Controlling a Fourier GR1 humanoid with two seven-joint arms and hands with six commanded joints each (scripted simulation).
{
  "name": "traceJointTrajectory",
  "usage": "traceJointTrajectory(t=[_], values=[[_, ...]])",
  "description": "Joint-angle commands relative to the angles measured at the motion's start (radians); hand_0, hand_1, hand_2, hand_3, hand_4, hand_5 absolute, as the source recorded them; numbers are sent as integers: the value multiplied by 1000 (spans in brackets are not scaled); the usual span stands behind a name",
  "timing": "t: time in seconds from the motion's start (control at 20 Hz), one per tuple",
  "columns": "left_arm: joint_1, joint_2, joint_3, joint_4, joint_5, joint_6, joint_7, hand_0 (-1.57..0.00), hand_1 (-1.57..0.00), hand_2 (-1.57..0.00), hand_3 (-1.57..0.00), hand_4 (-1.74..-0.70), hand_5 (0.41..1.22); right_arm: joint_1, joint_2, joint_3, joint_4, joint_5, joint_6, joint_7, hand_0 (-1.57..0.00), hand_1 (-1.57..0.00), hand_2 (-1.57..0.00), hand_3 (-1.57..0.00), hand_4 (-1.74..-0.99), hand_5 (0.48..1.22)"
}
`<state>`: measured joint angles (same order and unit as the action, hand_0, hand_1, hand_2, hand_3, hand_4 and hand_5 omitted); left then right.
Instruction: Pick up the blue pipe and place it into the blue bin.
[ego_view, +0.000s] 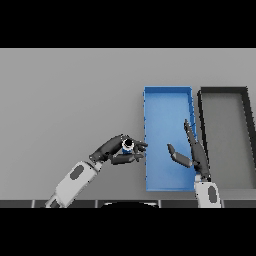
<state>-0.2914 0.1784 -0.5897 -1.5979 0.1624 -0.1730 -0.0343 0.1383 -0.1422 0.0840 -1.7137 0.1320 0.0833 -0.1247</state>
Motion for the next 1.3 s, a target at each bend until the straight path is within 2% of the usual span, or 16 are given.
traceJointTrajectory(t=[0.0, 0.05, 0.2, 0.3, 0.4, 0.5, 0.7, 0.75, 0.85, 0.95, 1.1, 1.25], values=[[-2, 0, -1, -4, -5, 5, 8, -1570, -1570, -1570, -1443, -1730, 1220, 5, -7, -4, -5, -6, 6, -1, 1, 1, 1, 1, -1192, 628], [13, -3, -15, -9, -15, 8, 6, -1570, -1570, -1570, -1443, -1731, 1220, 5, -8, -3, -4, -7, 9, 0, 1, 1, 1, 1, -1209, 623], [-2, -2, -6, -13, -11, 8, 12, -1570, -1571, -1571, -1438, -1731, 1220, 0, -3, 0, -15, -24, 21, -10, 1, 1, 1, 1, -1191, 619], [3, 4, -1, 0, -2, -3, 2, -1571, -1571, -1571, -1438, -1731, 1221, -10, -17, -6, -70, -124, 91, -12, 1, 1, 1, 1, -1197, 604], [1, -4, -8, -1, -13, 1, -7, -1571, -1571, -1571, -1440, -1731, 1221, -48, -66, -14, -111, -227, 170, 72, 1, 1, 1, 1, -1203, 573], [-1, -2, -9, 7, -24, 3, -6, -1571, -1571, -1571, -1440, -1730, 1221, -74, -124, -10, -162, -307, 243, 122, 1, 1, 1, 1, -1232, 550], [-2, -1, -5, -5, -13, -1, 8, -1571, -1571, -1571, -1439, -1731, 1221, -171, -192, 66, -272, -362, 321, 237, 1, 1, 1, 1, -1286, 520], [-3, -2, -4, 7, -15, -2, -1, -1571, -1571, -1571, -1439, -1731, 1221, -196, -216, 67, -289, -404, 344, 259, 1, 1, 1, 1, -1297, 523], [-7, -5, -8, 28, -24, -4, 13, -1571, -1571, -1571, -1438, -1732, 1221, -238, -222, 112, -324, -422, 362, 313, 1, 1, 1, 1, -1301, 520], [-9, -6, -6, 24, -31, 1, 3, -1571, -1571, -1571, -1436, -1732, 1221, -324, -227, 137, -321, -448, 365, 378, 1, 1, 1, 1, -1295, 522], [-16, -14, -3, 31, -29, 1, 4, -1571, -1571, -1571, -1437, -1732, 1221, -411, -231, 177, -323, -468, 401, 404, 1, 1, 1, 1, -1303, 532], [-19, -15, 0, 35, -21, -11, -10, -1571, -1571, -1571, -1441, -1731, 1221, -467, -206, 225, -284, -451, 437, 430, 1, 1, 1, 1, -1282, 530]])
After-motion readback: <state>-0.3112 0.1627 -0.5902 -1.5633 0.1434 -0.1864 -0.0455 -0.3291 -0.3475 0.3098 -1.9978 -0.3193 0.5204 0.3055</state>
